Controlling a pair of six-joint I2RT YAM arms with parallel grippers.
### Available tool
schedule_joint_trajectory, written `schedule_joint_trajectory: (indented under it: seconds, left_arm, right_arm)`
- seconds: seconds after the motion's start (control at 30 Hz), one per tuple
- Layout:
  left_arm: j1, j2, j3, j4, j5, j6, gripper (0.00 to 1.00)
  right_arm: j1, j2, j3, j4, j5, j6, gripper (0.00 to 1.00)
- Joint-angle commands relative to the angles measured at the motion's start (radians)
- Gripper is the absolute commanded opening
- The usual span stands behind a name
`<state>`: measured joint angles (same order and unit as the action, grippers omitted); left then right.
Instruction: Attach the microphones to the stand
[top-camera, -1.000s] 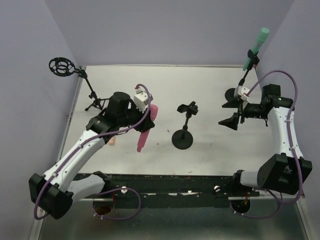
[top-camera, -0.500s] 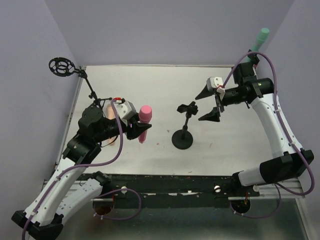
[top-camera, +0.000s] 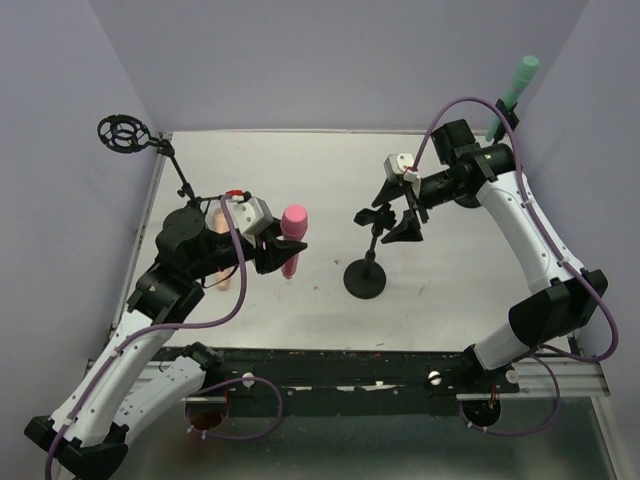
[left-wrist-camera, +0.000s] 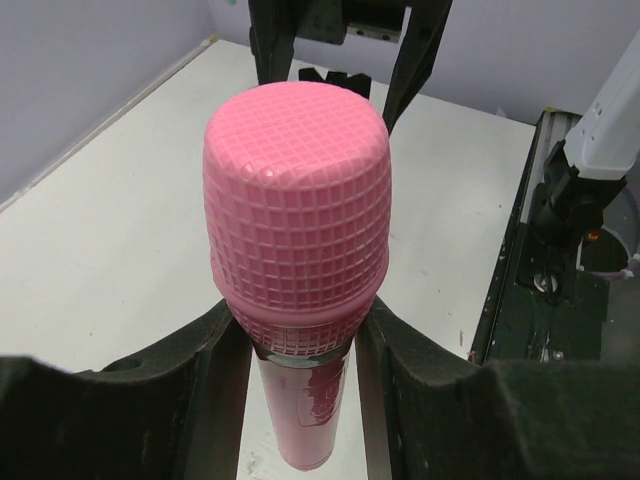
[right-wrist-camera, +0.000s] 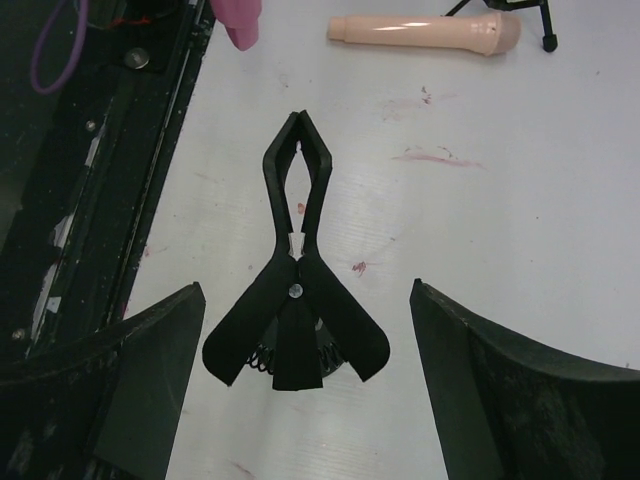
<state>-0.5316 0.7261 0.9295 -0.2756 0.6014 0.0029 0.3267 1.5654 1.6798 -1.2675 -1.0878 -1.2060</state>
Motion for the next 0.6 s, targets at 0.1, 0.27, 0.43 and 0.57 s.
schedule_joint_trajectory:
  seconds: [0.1, 0.27, 0.43, 0.57]
  left_arm:
    - [0.002, 0.110, 0.132, 0.151, 0.126, -0.049, 0.00]
    - [-0.008, 0.200, 0.198, 0.216, 0.215, -0.099, 0.00]
    - [-0.019, 0.260, 0.249, 0.228, 0.248, -0.126, 0.00]
    - [-0.024, 0.294, 0.272, 0.234, 0.261, -0.132, 0.00]
  right_arm:
    - [0.006, 0.010, 0.032, -0.098, 0.015, -0.073, 0.80]
    - [0.006, 0.012, 0.037, -0.119, 0.022, -0.079, 0.83]
    - [0.006, -0.001, 0.049, -0.118, -0.001, -0.058, 0.89]
    - [0.006, 0.004, 0.069, -0.127, -0.011, -0.053, 0.82]
